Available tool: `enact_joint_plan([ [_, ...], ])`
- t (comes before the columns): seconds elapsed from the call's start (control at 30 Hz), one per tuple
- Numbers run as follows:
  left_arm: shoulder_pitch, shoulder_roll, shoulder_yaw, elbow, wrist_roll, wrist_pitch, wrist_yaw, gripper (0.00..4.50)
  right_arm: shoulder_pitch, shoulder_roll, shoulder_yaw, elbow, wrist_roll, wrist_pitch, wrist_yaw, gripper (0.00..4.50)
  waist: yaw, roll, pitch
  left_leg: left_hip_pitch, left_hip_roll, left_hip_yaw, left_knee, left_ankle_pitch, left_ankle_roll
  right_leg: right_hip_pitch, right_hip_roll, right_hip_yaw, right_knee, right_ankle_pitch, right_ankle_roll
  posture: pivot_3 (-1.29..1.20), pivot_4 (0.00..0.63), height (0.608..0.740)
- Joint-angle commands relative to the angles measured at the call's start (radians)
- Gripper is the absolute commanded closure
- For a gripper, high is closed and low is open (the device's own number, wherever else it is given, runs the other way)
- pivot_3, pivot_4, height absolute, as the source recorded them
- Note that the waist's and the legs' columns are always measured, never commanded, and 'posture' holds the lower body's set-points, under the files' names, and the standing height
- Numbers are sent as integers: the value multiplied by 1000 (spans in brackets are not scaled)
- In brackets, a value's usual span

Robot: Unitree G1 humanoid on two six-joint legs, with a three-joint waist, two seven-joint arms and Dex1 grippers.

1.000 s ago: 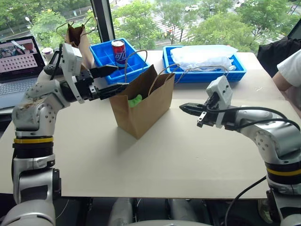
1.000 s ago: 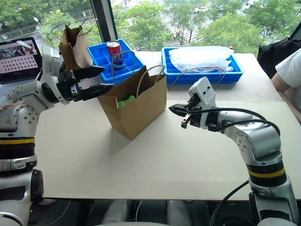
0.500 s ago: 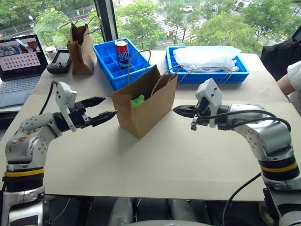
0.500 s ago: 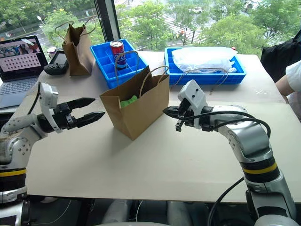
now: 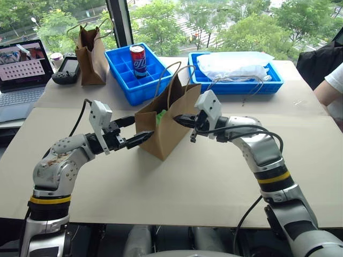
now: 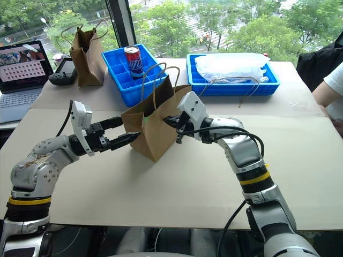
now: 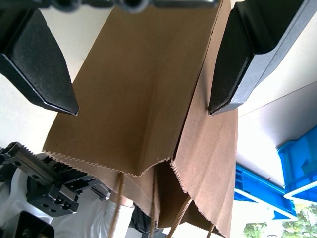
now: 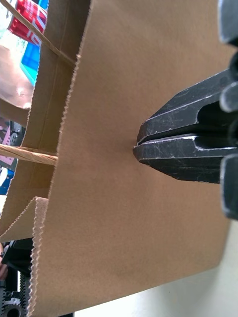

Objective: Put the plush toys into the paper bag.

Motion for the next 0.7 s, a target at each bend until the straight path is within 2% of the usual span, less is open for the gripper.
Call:
enact_joint_plan([
  [0.03,4,20,-2,-40,-20,9,-16,33,-27,28,-8,-8,-11,-35,1,4500,0,0,0,0,0,0,0,0,0,0,0,0,0,0,0,0,150,736],
  [0.23,7,42,-7,-55,-36,32,-44,33,-21,66,-8,-7,-24,-27,-2,4500,-1,0,0,0,0,0,0,0,0,0,0,0,1,0,0,0,150,736],
  [0.4,6,-23,-52,-54,4,21,34,33,-19,96,-3,-4,-33,-24,-4,4500,0,0,0,0,0,0,0,0,0,0,0,0,1,0,0,0,150,736],
  [0.5,5,-55,-111,-58,73,-1,90,33,-21,107,-4,1,-39,-23,-5,4500,1,0,0,0,0,0,0,0,0,0,0,0,1,0,0,0,150,736],
  [0.7,-2,-97,-116,-58,107,11,182,33,-20,112,-12,4,-45,-18,-9,4500,0,0,0,1,0,0,0,0,0,0,0,0,1,0,0,0,150,736],
])
